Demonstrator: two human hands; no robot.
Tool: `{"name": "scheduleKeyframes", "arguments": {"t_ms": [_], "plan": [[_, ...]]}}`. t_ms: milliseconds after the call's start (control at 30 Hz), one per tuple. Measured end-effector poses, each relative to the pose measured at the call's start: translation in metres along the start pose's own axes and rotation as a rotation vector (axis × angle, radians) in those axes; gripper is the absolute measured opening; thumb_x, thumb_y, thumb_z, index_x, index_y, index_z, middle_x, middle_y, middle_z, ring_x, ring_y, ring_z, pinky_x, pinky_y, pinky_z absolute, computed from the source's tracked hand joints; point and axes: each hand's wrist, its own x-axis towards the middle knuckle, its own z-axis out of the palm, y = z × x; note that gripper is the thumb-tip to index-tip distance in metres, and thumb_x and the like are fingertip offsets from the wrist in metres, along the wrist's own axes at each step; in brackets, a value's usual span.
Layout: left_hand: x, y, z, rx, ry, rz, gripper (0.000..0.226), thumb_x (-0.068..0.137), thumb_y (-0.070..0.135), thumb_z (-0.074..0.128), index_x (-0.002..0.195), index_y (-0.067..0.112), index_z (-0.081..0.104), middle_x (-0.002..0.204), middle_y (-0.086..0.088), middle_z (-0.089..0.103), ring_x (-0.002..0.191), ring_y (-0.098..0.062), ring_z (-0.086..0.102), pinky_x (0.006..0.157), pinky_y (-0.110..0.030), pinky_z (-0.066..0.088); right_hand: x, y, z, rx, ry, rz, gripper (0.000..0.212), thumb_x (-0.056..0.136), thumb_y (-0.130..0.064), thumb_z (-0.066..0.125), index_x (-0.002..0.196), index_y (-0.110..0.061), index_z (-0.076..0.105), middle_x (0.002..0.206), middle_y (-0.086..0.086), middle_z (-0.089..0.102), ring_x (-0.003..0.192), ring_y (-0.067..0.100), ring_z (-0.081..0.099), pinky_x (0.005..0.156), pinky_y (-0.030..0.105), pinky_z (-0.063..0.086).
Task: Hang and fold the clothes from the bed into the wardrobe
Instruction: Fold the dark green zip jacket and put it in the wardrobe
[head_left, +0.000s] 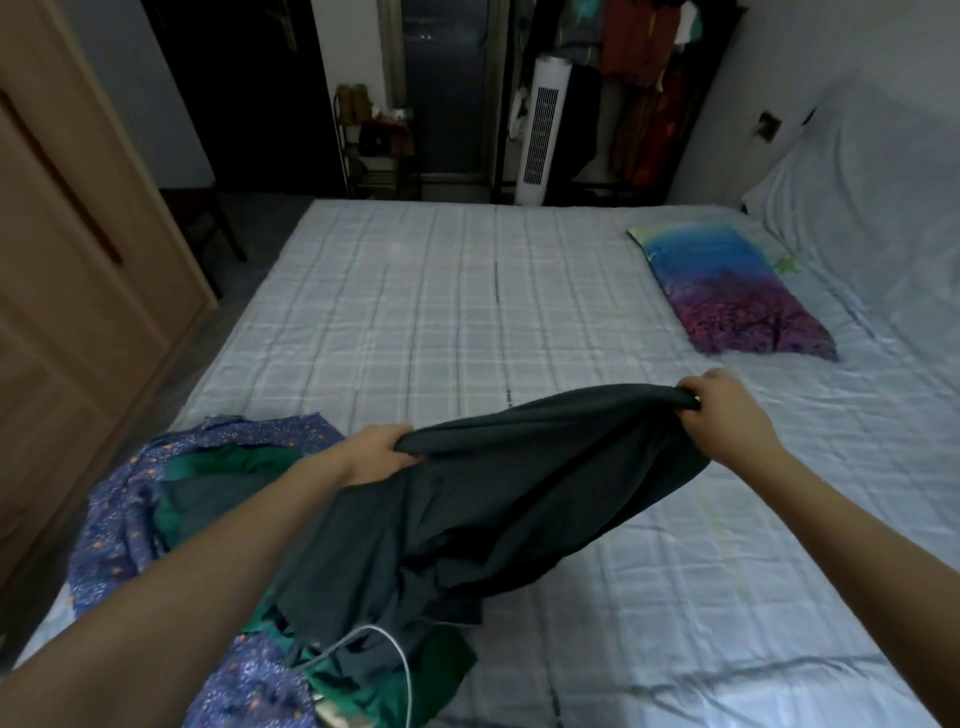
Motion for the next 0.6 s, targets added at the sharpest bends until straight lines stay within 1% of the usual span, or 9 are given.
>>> {"name": "scheduleKeyframes", "arguments": {"t_ms": [67,133,200,267,367,433,500,567,600], "plan": [[0.019,0.046,-0.01,-0.007,0.083,0.084,0.018,0.094,0.031,0.059,0.105,0.017,0.064,0.103,-0.001,0.066,0.097,-0.017,0.06,0.082,-0.028,0.045,0.02,0.025,-0.019,-0.025,0.13,0.115,0.021,0.083,-0.03,0.065,0.092,-0.012,0.06,0.094,0.009,0.046,0.087,0.036,0.054,0.067,0.038,0.042],[0.037,0.09,-0.022,-0.011,0.147,0.15,0.018,0.094,0.028,0.059,0.106,0.016,0.066,0.104,-0.002,0.068,0.098,-0.017,0.06,0.08,-0.027,0.044,0.039,0.048,-0.033,-0.073,0.159,0.28,0.04,0.081,-0.045,0.063,0.085,-0.006,0.053,0.086,0.014,0.056,0.075,0.034,0.056,0.062,0.036,0.043],[0.057,0.13,-0.033,-0.03,0.205,0.171,0.019,0.093,0.028,0.059,0.106,0.017,0.068,0.106,-0.004,0.069,0.1,-0.019,0.062,0.079,-0.027,0.044,0.057,0.066,-0.042,0.022,0.129,0.37,0.046,0.084,-0.046,0.06,0.072,-0.001,0.058,0.068,0.016,0.062,0.067,0.032,0.059,0.059,0.035,0.043],[0.075,0.166,-0.043,-0.069,0.226,0.157,0.021,0.094,0.026,0.056,0.107,0.016,0.069,0.107,-0.003,0.069,0.102,-0.019,0.061,0.08,-0.027,0.044,0.068,0.07,-0.041,0.199,0.15,0.371,0.039,0.086,-0.038,0.062,0.073,-0.001,0.063,0.067,0.013,0.063,0.071,0.03,0.061,0.061,0.034,0.04],[0.095,0.22,-0.055,-0.151,0.258,0.139,0.024,0.094,0.023,0.051,0.103,0.014,0.071,0.106,-0.006,0.069,0.101,-0.022,0.062,0.081,-0.029,0.046,0.064,0.046,-0.027,0.39,0.092,0.188,0.024,0.082,-0.028,0.071,0.092,-0.011,0.058,0.085,0.005,0.063,0.082,0.024,0.058,0.071,0.032,0.041],[0.106,0.254,-0.063,-0.256,0.28,0.115,0.024,0.093,0.022,0.051,0.1,0.013,0.072,0.103,-0.007,0.07,0.098,-0.023,0.063,0.085,-0.032,0.05,0.05,0.021,-0.008,0.533,-0.206,-0.048,0.034,0.077,-0.027,0.079,0.103,-0.016,0.059,0.095,0.0,0.065,0.088,0.016,0.062,0.08,0.029,0.046],[0.118,0.282,-0.069,-0.382,0.275,0.087,0.024,0.093,0.021,0.052,0.104,0.01,0.07,0.103,-0.009,0.069,0.096,-0.024,0.063,0.086,-0.035,0.053,0.03,-0.009,0.011,0.611,-0.548,-0.207,0.067,0.07,-0.041,0.084,0.125,-0.024,0.051,0.117,-0.008,0.06,0.105,0.004,0.06,0.091,0.023,0.047],[0.123,0.3,-0.073,-0.502,0.224,0.075,0.023,0.094,0.02,0.055,0.108,0.008,0.068,0.105,-0.011,0.069,0.095,-0.025,0.064,0.082,-0.034,0.054,0.025,-0.028,0.028,0.589,-0.523,-0.274,0.077,0.069,-0.05,0.081,0.135,-0.031,0.045,0.126,-0.016,0.055,0.114,0.0,0.055,0.095,0.02,0.045],[0.124,0.303,-0.075,-0.581,0.2,0.076,0.023,0.093,0.019,0.057,0.111,0.008,0.066,0.109,-0.013,0.068,0.097,-0.025,0.064,0.084,-0.034,0.054,0.028,-0.033,0.028,0.631,-0.421,-0.26,0.061,0.076,-0.042,0.077,0.13,-0.03,0.051,0.123,-0.016,0.059,0.112,0.002,0.057,0.092,0.02,0.046]]}}
